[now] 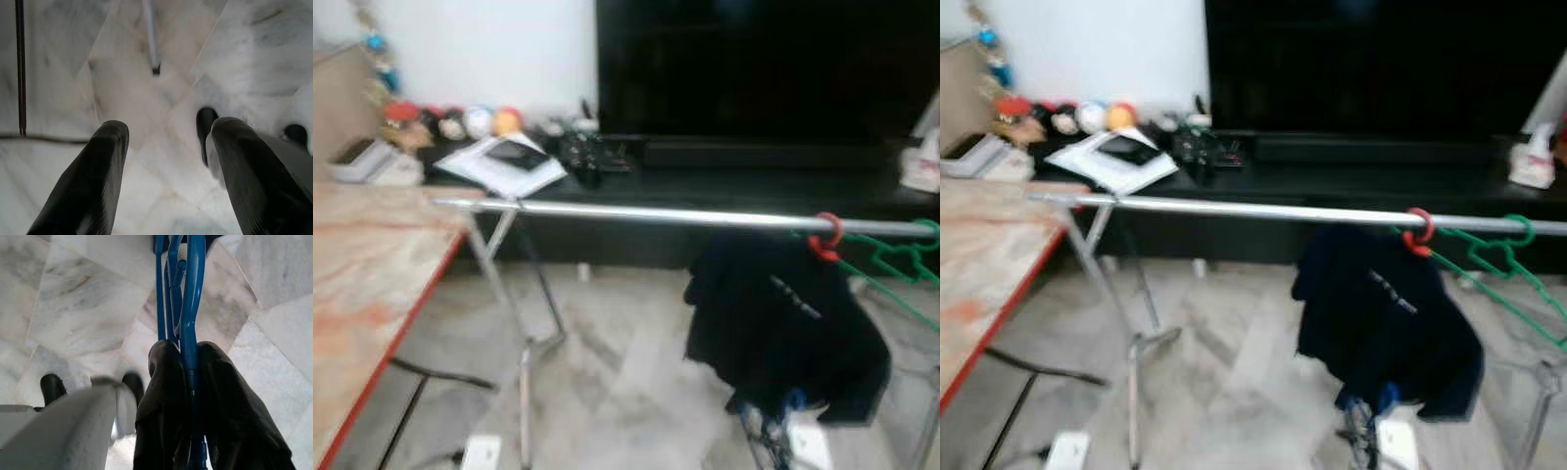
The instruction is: Hang hanger
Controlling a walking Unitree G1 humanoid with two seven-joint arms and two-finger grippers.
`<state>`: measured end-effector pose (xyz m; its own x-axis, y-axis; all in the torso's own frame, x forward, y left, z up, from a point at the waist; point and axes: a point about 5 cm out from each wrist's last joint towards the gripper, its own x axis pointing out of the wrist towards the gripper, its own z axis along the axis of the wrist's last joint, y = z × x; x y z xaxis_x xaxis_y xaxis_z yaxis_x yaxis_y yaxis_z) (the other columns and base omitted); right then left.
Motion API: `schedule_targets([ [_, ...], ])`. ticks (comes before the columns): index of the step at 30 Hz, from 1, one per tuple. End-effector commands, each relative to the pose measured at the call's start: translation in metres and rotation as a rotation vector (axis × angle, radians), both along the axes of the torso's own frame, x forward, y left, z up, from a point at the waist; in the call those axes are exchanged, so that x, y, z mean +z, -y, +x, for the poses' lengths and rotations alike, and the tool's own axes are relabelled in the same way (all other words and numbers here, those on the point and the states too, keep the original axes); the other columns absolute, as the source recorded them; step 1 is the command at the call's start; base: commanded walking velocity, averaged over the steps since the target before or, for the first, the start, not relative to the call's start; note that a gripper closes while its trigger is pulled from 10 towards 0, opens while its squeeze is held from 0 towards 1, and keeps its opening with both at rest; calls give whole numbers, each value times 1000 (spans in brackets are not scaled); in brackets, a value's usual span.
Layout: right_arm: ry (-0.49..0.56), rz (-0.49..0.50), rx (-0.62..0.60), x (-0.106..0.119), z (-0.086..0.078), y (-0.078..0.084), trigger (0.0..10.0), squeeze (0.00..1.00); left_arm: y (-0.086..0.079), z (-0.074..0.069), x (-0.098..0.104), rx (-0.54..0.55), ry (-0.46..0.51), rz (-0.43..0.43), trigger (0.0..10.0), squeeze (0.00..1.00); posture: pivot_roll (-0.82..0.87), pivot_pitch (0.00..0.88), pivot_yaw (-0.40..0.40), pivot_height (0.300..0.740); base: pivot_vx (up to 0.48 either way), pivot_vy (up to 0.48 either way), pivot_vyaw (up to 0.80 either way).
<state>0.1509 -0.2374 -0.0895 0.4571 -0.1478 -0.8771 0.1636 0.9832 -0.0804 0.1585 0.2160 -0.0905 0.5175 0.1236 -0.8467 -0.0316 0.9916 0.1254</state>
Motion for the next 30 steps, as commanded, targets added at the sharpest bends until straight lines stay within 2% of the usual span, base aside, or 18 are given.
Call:
schedule_targets([
  [1, 9, -19, -2, 3, 3, 7, 10000, 0, 2, -2, -1, -17, -16, 2, 10000, 0, -50, 0, 17, 740, 322, 0, 0],
  [16, 13, -19, 45, 4, 4, 7, 10000, 0, 0, -3, -1, -18, -21, 3, 10000, 0, -55, 0, 16, 740, 313, 0, 0],
  [22, 14, -14, 21, 3, 4, 7, 10000, 0, -1, -3, -1, -17, -22, 7, 10000, 0, -55, 0, 16, 740, 281, 0, 0],
  [30, 16, -3, 13, 3, 3, 6, 10000, 0, -1, -3, -1, -30, -24, 11, 10000, 0, -55, 0, 15, 740, 0, 0, 0],
])
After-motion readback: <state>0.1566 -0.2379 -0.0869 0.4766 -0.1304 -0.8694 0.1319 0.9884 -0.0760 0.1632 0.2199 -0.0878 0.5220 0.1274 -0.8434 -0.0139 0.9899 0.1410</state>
